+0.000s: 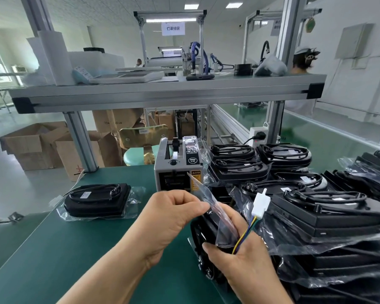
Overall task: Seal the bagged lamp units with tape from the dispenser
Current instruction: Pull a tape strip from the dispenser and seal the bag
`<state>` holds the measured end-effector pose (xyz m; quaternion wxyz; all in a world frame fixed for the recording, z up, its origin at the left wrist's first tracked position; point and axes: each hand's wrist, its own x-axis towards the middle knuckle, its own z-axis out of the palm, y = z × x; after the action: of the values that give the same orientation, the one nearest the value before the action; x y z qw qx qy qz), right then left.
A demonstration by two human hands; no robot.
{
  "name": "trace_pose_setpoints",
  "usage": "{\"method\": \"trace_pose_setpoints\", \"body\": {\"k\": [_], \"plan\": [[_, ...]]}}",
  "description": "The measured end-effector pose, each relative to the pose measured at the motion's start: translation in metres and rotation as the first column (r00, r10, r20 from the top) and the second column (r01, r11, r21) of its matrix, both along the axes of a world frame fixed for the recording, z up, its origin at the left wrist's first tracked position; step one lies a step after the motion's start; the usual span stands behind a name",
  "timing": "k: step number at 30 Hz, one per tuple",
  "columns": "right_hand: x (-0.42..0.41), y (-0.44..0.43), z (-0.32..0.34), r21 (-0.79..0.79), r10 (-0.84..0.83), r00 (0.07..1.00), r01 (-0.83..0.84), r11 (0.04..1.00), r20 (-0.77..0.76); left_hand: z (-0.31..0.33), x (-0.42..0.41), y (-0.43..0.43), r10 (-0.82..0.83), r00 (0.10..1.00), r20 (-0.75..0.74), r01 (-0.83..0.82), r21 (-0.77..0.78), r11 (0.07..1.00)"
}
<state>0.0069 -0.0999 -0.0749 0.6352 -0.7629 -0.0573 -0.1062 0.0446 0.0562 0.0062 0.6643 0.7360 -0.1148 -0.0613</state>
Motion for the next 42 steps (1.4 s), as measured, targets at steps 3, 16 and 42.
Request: {"method": "trace_pose_setpoints", "body": {"k": [3,16,42], "plan": [[-0.001,0.0,0.001,-0.01,-0.006,1.0,0.006,1.0,0.001,-0.002,-0.001,-0.002,0.027,1.0,0.014,-0.027,0.001,1.0],[-0.002,0.0,0.0,-0.043,-0.025,1.0,0.024,0.999,-0.016,-0.006,-0.005,-0.008,0.105,0.994,0.023,-0.104,-0.056,0.993],[-0.004,0.006,0.004,-0.119,-0.035,0.999,0.038,0.992,0.027,-0.027,-0.005,-0.017,0.302,0.953,-0.013,-0.301,0.034,0.953]]}}
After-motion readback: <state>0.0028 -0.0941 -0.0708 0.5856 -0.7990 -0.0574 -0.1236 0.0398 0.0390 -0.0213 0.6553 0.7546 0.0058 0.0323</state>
